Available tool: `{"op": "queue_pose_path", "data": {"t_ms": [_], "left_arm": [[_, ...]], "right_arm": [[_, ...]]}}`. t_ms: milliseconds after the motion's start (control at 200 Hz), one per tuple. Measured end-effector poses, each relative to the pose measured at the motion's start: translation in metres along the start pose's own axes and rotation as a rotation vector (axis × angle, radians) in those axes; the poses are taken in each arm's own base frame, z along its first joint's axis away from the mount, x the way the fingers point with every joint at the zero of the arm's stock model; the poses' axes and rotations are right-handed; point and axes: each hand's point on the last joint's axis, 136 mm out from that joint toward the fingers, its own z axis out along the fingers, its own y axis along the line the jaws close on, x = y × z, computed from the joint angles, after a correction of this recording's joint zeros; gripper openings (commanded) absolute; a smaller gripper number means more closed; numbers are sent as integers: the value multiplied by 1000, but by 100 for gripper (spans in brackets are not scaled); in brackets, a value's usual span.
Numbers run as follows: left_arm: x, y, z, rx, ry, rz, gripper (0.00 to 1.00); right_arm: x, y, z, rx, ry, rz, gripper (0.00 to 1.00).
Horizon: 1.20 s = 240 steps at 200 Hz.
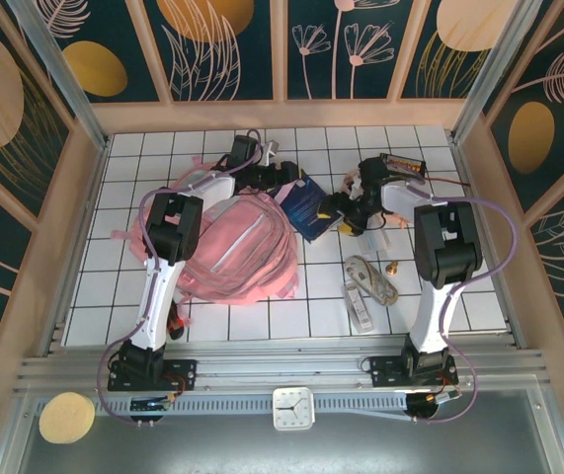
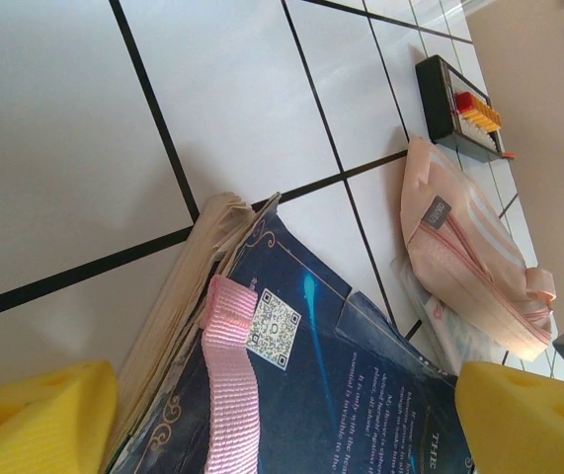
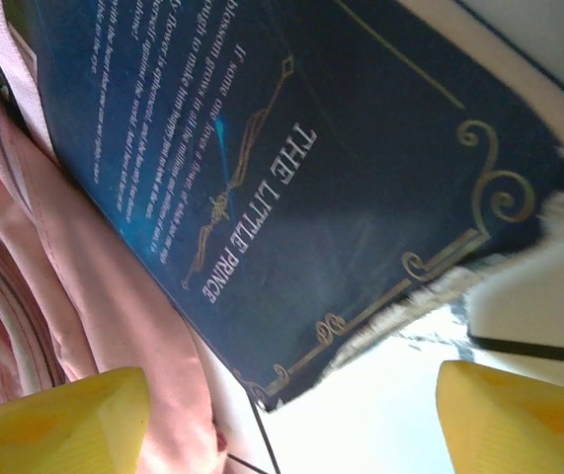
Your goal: Pack books, pencil case, and school supplies into a backpack
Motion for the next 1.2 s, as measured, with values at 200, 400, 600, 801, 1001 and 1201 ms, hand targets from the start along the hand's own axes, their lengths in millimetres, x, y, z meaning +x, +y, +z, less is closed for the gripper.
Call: {"op": "queue_pose_path", "data": {"t_ms": [200,400,600,801,1001,1201], "left_arm": [[2,1,1,3,-5,10,81],[3,2,1,5,-13,18,78],[3,2,1,6,-15,20,78],[4,1,1,6,-14,22,84],[8,-19,-1,14,9,19,99],[-2,-35,-21,-22,-2,-56,99]], "right_arm": [[-7,-3,9,6,-27,61,45],[-10,-7,12,49,-67,105,29],[-11,-2,14,46,-108,93,34],[-9,4,19,42,-135,60,0],[-6,19,4,51,-167,34,0],[-21,55,-30,-40,-210,44,0]]}}
